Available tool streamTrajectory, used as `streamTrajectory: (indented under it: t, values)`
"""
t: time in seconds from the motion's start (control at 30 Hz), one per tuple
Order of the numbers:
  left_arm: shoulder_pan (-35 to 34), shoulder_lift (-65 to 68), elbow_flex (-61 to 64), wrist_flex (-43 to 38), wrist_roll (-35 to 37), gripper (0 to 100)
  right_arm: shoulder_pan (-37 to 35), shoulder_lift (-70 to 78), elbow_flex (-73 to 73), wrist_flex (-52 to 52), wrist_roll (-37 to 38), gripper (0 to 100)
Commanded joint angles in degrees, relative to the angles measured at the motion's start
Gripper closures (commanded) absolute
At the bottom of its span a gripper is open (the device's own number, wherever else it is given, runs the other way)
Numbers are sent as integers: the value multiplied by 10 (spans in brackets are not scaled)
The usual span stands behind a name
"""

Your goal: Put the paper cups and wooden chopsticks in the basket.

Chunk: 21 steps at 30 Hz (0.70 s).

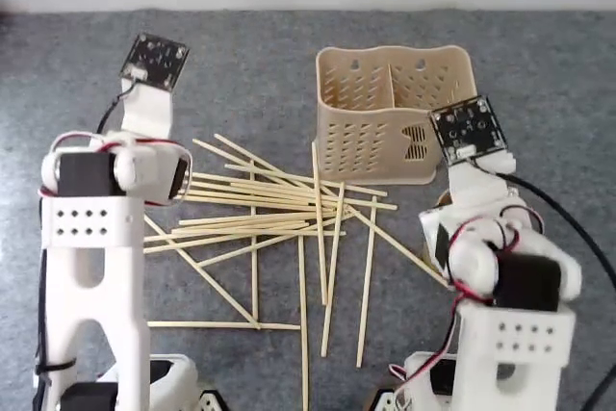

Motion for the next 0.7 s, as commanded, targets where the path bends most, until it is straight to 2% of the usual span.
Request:
streamTrajectory:
  t: [0.0, 0.27, 0.53, 0.6, 0.67]
  values:
    - [-4, -42, 40, -35, -7, 988, 0, 35, -4, -25, -1, 844]
    - [-4, -75, 139, -87, -8, 988, 0, 142, -2, -31, 1, 844]
    - [-4, -76, 178, -95, -30, 988, 0, 221, 18, -36, 3, 846]
    - [-4, -74, 185, -96, -31, 988, 0, 223, 23, -44, 3, 879]
    - [-4, -76, 198, -111, -31, 988, 3, 223, 23, -50, 3, 968]
